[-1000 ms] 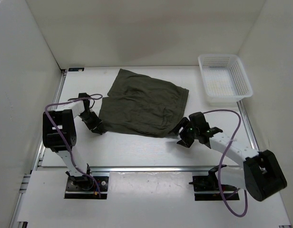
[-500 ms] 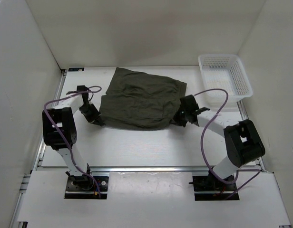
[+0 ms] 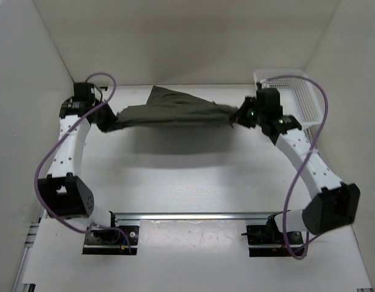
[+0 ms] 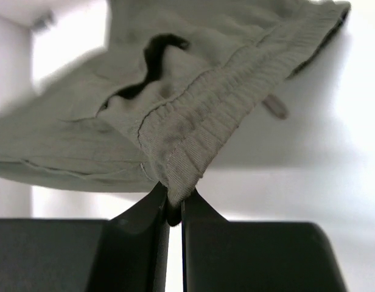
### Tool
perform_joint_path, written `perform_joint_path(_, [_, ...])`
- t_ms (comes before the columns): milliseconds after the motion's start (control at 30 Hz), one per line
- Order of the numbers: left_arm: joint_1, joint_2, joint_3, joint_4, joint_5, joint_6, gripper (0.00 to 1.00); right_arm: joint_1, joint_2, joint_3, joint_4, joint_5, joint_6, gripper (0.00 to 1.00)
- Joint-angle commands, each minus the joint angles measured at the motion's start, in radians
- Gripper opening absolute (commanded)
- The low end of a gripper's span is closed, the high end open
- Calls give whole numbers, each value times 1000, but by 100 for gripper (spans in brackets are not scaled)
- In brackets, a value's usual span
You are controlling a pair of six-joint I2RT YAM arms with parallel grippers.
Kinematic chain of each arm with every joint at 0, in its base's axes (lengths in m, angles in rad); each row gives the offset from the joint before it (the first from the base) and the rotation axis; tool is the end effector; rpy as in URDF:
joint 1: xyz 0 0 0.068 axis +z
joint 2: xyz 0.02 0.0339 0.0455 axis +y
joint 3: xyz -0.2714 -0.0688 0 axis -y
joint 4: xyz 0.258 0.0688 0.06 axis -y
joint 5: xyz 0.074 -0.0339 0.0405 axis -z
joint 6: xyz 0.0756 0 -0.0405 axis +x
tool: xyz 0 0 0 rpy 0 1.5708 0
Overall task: Fold and stack the shorts
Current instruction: Flatten the shorts out
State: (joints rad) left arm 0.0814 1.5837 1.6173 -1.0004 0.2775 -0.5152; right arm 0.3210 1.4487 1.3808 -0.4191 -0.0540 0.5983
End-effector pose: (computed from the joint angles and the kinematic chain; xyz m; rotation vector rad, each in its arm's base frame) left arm 0.3631 0.0088 0.3328 -0.6465 2.4819 -0.5212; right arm 0.3598 0.1239 0.3553 0.2583 2.1003 0.6163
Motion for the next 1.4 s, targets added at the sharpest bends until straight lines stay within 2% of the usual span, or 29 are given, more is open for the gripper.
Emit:
perform_joint_path(0, [17,-121,-257,-28,-44,59,10,-2,-162,-240,-116,71,-62,0])
perform_joint_path(33, [17,-172,-342,-14,-44,60,20,12,-203,-305,-106,71,-39,0])
perform_joint_path(67, [17,-191,-496,0,-28,69,35,12,-264,-416,-106,71,-29,5])
perform_joint_path(100, [17,-205,-563,12,-27,79,53,22,-287,-460,-106,71,-29,18])
perform_joint_path(133, [-11,-205,-610,28,-9,69,77,23,-307,-494,-136,71,-6,37])
perform_joint_path(167, [-40,-205,-608,28,36,69,82,23,-336,-540,-151,71,-6,61])
perform_joint_path(233, [-81,-205,-579,13,25,38,85,23,-366,-568,-196,57,33,69])
perform_joint_path(300, [-91,-218,-533,3,5,27,85,23,-410,-580,-225,48,63,69])
perform_joint_path(433, [-91,-197,-494,-50,-101,6,66,23,-490,-627,-247,17,162,68])
perform_joint_path(500, [-91,-182,-522,-32,-84,-15,66,23,-525,-673,-247,-13,231,68])
perform_joint_path(667, [-91,-125,-645,78,-38,-95,81,23,-629,-805,-222,-26,412,71])
perform_joint_path(700, [-91,-99,-674,97,-25,-114,82,23,-657,-859,-208,-17,432,75])
perform_joint_path(833, [-101,-60,-706,151,-3,-126,83,23,-825,-965,-187,19,475,82])
perform_joint_path(1000, [-120,31,-694,184,-27,-135,80,23,-791,-1002,-97,8,466,82])
perform_joint_path(1067, [-129,90,-683,197,-37,-135,74,23,-714,-1002,-58,8,454,82])
perform_joint_path(1133, [-140,130,-659,206,-37,-146,66,23,-628,-990,3,19,425,77])
perform_joint_path(1233, [-172,150,-636,206,-58,-160,36,23,-512,-950,83,28,394,73])
perform_joint_path(1267, [-184,150,-623,206,-58,-160,16,23,-484,-938,103,28,394,69])
perform_joint_path(1300, [-184,150,-623,206,-58,-160,10,23,-431,-937,120,28,379,66])
perform_joint_path(1333, [-184,150,-623,206,-58,-160,10,23,-404,-927,150,28,367,61])
perform_joint_path(1367, [-184,150,-610,206,-58,-160,10,23,-381,-927,161,28,367,49])
